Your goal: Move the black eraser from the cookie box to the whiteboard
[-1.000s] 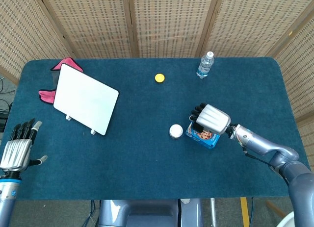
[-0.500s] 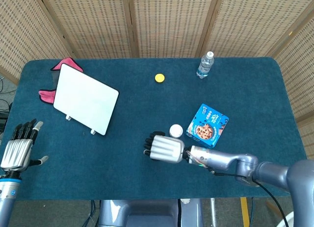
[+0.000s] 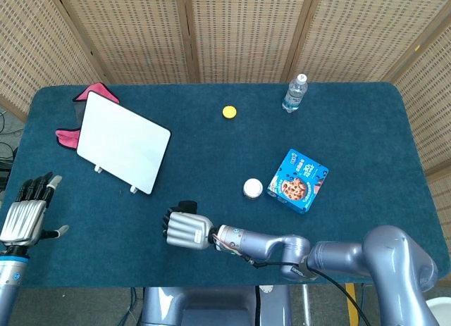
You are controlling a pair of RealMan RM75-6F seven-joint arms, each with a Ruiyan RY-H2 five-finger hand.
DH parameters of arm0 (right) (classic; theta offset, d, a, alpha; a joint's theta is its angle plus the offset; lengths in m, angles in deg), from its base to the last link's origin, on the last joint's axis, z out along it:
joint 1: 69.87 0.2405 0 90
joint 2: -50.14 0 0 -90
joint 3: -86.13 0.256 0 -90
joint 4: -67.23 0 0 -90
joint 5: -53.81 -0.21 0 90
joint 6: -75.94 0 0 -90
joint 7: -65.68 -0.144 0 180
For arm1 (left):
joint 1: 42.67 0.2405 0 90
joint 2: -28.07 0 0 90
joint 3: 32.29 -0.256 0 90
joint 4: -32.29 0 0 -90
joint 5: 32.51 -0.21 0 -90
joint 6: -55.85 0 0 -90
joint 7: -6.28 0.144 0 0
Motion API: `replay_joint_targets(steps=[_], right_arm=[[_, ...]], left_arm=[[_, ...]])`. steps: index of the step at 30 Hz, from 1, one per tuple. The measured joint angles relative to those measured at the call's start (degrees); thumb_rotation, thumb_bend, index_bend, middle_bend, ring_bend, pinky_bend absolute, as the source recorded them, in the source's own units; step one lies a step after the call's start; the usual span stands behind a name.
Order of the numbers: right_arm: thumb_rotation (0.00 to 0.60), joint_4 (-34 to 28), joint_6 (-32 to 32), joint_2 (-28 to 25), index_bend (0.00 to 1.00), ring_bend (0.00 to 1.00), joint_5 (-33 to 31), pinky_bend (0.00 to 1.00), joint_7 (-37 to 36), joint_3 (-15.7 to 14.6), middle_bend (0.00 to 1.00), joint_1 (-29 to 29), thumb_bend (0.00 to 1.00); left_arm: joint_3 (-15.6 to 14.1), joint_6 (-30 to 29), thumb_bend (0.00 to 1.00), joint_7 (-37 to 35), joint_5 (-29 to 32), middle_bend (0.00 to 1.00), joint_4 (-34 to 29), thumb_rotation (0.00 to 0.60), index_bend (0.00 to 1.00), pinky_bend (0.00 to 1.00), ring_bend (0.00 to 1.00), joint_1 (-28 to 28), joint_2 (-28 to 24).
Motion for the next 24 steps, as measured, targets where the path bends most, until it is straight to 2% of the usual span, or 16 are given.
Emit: replay_joint_targets(steps=[1,2,3,4,5,8,15,20,24], right_arm=[[0.6,0.6,-0.4,0.7,0.46,0.33,-0.3,0.48,1.0,0.2,0.44,0.2,0.2],[0.6,1.0,-0.7,1.1,0.29,0.21,-0.7,0.42,1.7,0.3,0.28,0.3,0.06],[0.6,1.2,-1.1,1.2,0.17,0.13,-1.2,0.37,2.3,0.4,0.18,0.3,0.01],[0.6,1.2,-1.8,1.3,0.05,0.03,-2.2,0.28,3.0,0.6,0.06,0.2,0.0],[0.6,1.0,-2.2,1.3,0.01,0.0,-3.2,0.2,3.5,0.9,0.01,0.1,0.0],[0.6,-0.3,-2.8,1.0,0.0,0.0,-7.1,0.11,6.2,1.8,0.0,-0.5,0.0],[0.6,-6.6,0.0,-2.9,0.0,0.0,-11.9,0.09,13.3,3.1,0.0,-3.3,0.0],[0.6,-11.0,5.9,-10.0,0.0,0.0,-12.7,0.09,14.0,3.1,0.0,-7.8,0.0],[0.6,-12.1,13.5,-16.9,0.0,0.0,-12.9,0.09,11.1,2.4,0.0,-14.0,0.0]], left_arm=[[0.0,0.1,0.0,0.0,0.1,0.0,0.0,0.6,0.0,0.0,0.0,-0.1,0.0],[0.0,0.2,0.0,0.0,0.3,0.0,0.0,0.6,0.0,0.0,0.0,-0.1,0.0],[0.0,0.3,0.0,0.0,0.4,0.0,0.1,0.6,0.0,0.0,0.0,-0.1,0.0],[0.0,0.3,0.0,0.0,0.5,0.0,0.1,0.6,0.0,0.0,0.0,-0.2,0.0],[0.1,0.4,0.0,0.0,0.6,0.0,0.1,0.6,0.0,0.0,0.0,-0.2,0.0],[0.0,0.6,0.0,0.0,0.7,0.0,0.2,0.6,0.0,0.0,0.0,-0.3,0.0],[-0.4,0.8,0.0,-0.5,0.1,0.0,0.1,0.6,0.0,0.0,0.0,-0.4,-0.3],[-0.5,1.1,0.0,-2.0,-1.1,0.0,0.8,0.6,0.0,0.0,0.0,-0.7,-0.6],[-0.6,2.0,0.0,-3.0,-3.1,0.0,1.8,0.6,0.0,0.0,0.0,-1.7,-0.7]])
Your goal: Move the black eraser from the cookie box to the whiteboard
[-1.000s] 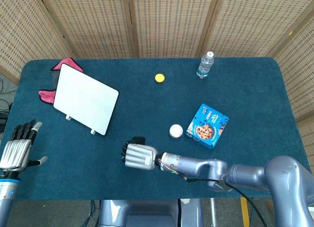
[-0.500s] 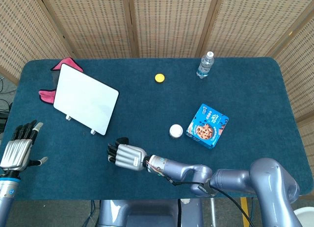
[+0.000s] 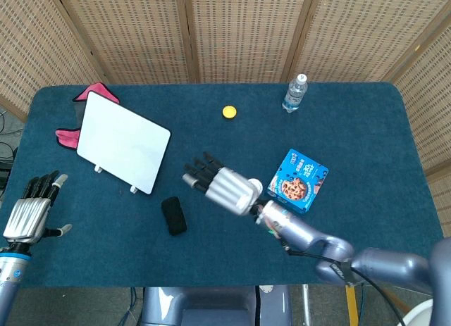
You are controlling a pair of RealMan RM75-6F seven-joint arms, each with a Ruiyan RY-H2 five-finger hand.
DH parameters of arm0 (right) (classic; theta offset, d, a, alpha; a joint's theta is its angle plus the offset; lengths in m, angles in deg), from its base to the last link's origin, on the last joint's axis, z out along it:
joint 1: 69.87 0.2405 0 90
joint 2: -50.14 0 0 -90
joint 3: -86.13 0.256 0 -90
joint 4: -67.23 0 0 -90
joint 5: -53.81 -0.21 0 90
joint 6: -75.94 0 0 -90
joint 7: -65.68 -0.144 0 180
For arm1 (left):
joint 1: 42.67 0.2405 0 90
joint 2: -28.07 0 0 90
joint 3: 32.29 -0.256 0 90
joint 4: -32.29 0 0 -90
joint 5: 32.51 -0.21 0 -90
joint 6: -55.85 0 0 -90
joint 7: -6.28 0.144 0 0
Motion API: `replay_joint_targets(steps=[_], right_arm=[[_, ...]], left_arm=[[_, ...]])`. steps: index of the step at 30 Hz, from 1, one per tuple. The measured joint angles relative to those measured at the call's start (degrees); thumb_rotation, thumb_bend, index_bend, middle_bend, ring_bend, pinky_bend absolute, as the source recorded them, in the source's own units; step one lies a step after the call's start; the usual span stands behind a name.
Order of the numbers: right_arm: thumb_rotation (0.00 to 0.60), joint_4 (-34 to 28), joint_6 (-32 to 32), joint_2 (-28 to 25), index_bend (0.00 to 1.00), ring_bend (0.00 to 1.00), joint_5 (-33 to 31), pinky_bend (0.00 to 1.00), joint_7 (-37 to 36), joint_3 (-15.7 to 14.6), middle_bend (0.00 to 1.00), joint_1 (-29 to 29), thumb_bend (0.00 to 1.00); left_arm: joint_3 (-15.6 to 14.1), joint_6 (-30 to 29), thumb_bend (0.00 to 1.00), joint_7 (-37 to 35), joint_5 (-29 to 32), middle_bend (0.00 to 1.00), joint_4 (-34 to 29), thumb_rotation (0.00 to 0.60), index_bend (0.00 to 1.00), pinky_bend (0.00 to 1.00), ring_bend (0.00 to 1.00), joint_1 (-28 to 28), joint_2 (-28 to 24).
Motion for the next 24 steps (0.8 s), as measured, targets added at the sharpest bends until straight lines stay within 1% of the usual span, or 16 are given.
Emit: replay_joint_targets(steps=[3,5,9,10,13,15,18,20,24], right_arm=[[0.6,0.8,6.4,-4.1,0.0,0.0,-0.5,0.09,-5.5,-0.7,0.0,-5.2,0.0],[0.6,2.6,10.0,-6.0,0.0,0.0,-1.5,0.09,-10.9,-1.2,0.0,-8.9,0.0],[0.6,8.4,14.7,-7.9,0.0,0.0,-5.2,0.07,-22.9,-1.9,0.0,-16.7,0.0],[0.6,10.3,16.2,-8.2,0.0,0.0,-6.7,0.06,-26.6,-2.1,0.0,-19.5,0.0],[0.6,13.6,20.0,-8.4,0.0,0.0,-10.4,0.05,-34.2,-2.6,0.0,-26.5,0.0],[0.6,13.8,22.8,-8.4,0.0,0.0,-11.8,0.05,-36.9,-3.1,0.0,-30.4,0.0],[0.6,11.6,27.4,-8.3,0.0,0.0,-12.6,0.05,-39.2,-4.1,0.0,-35.3,0.0],[0.6,9.3,29.2,-8.2,0.0,0.0,-12.4,0.05,-39.8,-4.8,0.0,-37.2,0.0],[0.6,7.2,31.0,-7.8,0.0,0.0,-10.5,0.05,-39.9,-5.4,0.0,-39.0,0.0]], left_arm=[[0.0,0.5,0.0,-0.7,-2.3,0.0,1.0,0.6,0.0,0.0,0.0,-1.1,0.2],[-0.1,0.9,0.0,-1.0,-4.4,0.0,1.9,0.6,0.0,0.0,0.0,-2.1,0.4],[-0.6,1.8,0.0,-2.6,-9.9,0.0,4.1,0.6,0.0,0.0,0.0,-4.3,1.1],[-0.8,1.9,0.0,-3.3,-11.4,0.0,4.8,0.6,0.0,0.0,0.0,-4.9,1.3],[-1.6,2.2,0.0,-5.9,-17.3,0.0,7.7,0.6,0.02,0.0,0.0,-7.2,2.2],[-2.5,2.6,0.0,-8.3,-22.3,0.0,10.0,0.6,0.04,0.0,0.0,-9.5,2.9],[-4.1,3.7,0.0,-11.7,-29.4,0.0,13.9,0.6,0.05,0.0,0.0,-14.0,4.5],[-4.9,5.5,0.01,-13.4,-32.6,0.0,16.0,0.6,0.06,0.0,0.0,-17.6,5.9],[-5.9,9.8,0.03,-15.5,-36.0,0.0,19.3,0.6,0.07,0.0,0.0,-23.8,9.0]])
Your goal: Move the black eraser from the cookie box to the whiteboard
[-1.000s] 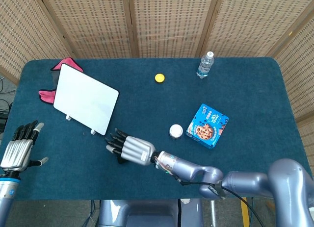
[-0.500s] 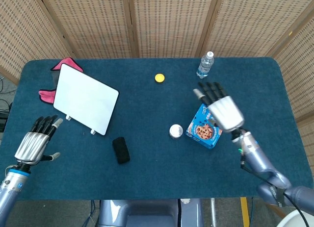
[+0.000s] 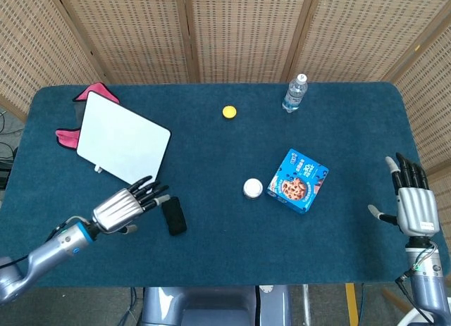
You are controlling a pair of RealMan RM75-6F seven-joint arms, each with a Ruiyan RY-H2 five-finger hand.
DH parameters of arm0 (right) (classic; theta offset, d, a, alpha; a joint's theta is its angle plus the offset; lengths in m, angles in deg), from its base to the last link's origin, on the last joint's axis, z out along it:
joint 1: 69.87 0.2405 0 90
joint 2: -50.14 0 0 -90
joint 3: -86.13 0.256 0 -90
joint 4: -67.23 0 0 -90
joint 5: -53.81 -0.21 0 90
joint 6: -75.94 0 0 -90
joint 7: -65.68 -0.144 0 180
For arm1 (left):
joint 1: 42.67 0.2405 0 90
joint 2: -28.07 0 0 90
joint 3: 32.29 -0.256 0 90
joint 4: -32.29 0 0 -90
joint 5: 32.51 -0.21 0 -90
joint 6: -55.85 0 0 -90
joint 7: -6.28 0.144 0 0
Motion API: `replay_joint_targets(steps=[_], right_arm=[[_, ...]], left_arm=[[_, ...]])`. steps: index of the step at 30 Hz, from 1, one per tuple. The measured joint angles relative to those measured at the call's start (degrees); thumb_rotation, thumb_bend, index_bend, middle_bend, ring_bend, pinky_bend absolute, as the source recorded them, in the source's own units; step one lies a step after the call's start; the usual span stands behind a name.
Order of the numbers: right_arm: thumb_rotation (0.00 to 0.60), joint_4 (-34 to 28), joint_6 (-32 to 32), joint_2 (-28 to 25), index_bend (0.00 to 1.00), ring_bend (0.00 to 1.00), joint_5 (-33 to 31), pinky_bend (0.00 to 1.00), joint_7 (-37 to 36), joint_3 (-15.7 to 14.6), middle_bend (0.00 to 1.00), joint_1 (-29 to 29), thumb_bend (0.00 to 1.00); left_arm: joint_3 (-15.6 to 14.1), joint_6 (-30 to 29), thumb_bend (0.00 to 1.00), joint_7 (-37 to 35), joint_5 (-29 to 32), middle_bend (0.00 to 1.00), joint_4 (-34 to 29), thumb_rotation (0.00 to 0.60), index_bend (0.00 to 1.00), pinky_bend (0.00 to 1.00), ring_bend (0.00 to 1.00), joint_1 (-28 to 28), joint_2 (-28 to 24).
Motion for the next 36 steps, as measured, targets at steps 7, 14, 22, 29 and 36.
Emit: replay_joint_targets(steps=[7,14,22,29,36], right_arm=[[0.6,1.1,-1.3,0.0,0.0,0.0,0.2,0.05,-0.6,1.1,0.0,-0.6,0.0],[0.6,1.6,-2.3,0.0,0.0,0.0,0.1,0.05,-1.2,2.3,0.0,-1.1,0.0],[0.6,1.3,-2.5,-0.4,0.0,0.0,0.6,0.05,-1.7,2.9,0.0,-1.7,0.0],[0.6,1.3,-2.5,-0.8,0.0,0.0,1.2,0.05,-2.3,3.5,0.0,-2.2,0.0],[0.6,1.0,-2.6,-1.0,0.0,0.0,1.4,0.05,-2.3,4.0,0.0,-2.6,0.0]], left_arm=[[-1.3,2.5,0.07,-3.6,-3.0,0.0,8.9,0.6,0.13,0.0,0.0,-6.3,6.9],[-4.5,4.3,0.07,-7.5,-4.4,0.0,14.9,0.6,0.18,0.05,0.01,-11.1,12.2],[-5.6,5.0,0.17,-8.1,-4.0,0.18,17.3,0.6,0.31,0.27,0.22,-13.4,15.1],[-6.9,5.5,0.26,-9.0,-2.6,0.38,19.5,0.6,0.52,0.41,0.42,-14.0,17.2],[-6.9,-0.2,0.32,-8.8,-2.5,0.45,23.0,0.6,0.61,0.45,0.49,-13.3,19.0]])
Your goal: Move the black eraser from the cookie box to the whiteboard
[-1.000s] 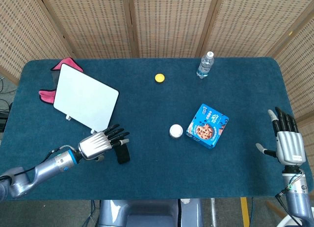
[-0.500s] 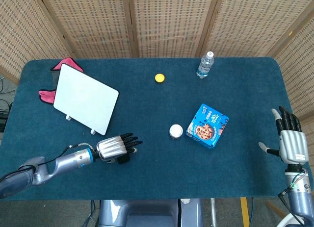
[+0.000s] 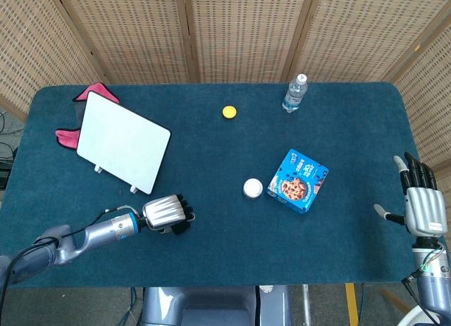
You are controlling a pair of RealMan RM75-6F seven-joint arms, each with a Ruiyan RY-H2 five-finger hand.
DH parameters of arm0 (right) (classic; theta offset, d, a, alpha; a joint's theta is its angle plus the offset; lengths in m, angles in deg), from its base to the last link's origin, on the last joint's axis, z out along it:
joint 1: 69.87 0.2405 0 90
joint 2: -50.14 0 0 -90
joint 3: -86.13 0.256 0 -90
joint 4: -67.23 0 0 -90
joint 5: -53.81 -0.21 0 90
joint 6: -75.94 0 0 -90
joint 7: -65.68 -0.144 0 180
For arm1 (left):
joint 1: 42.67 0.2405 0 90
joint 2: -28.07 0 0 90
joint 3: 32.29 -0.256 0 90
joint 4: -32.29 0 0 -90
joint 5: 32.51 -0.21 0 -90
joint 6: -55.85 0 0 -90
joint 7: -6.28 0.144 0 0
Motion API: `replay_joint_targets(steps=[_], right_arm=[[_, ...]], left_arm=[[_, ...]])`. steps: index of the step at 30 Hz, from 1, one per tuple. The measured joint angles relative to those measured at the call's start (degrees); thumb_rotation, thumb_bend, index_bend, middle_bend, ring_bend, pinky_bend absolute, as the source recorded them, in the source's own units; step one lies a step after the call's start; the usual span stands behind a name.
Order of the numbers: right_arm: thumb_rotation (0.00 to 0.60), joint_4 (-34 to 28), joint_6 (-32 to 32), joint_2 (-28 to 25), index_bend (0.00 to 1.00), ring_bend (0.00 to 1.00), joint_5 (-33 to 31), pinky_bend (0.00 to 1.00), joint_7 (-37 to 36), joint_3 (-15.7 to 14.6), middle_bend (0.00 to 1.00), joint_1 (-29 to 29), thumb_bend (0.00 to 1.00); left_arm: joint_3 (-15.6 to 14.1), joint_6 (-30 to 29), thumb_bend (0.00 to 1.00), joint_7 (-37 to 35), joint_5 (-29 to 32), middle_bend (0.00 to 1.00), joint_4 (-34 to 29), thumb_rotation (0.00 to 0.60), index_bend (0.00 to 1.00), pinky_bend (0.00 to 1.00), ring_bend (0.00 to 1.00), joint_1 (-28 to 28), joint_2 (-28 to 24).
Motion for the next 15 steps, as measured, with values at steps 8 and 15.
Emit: replay_joint_targets(steps=[8,15], right_arm=[[0.6,-0.6,-0.5,-0.2,0.0,0.0,0.5,0.05,0.1,0.1,0.0,-0.3,0.0],[0.6,-1.1,-1.0,-0.3,0.0,0.0,1.2,0.05,0.1,0.1,0.0,-0.4,0.0]], left_arm=[[3.7,-17.0,0.28,6.0,0.5,0.46,7.9,0.6,0.63,0.45,0.49,3.4,2.4],[8.7,-25.1,0.26,3.1,8.6,0.46,21.7,0.6,0.63,0.45,0.49,9.6,5.3]])
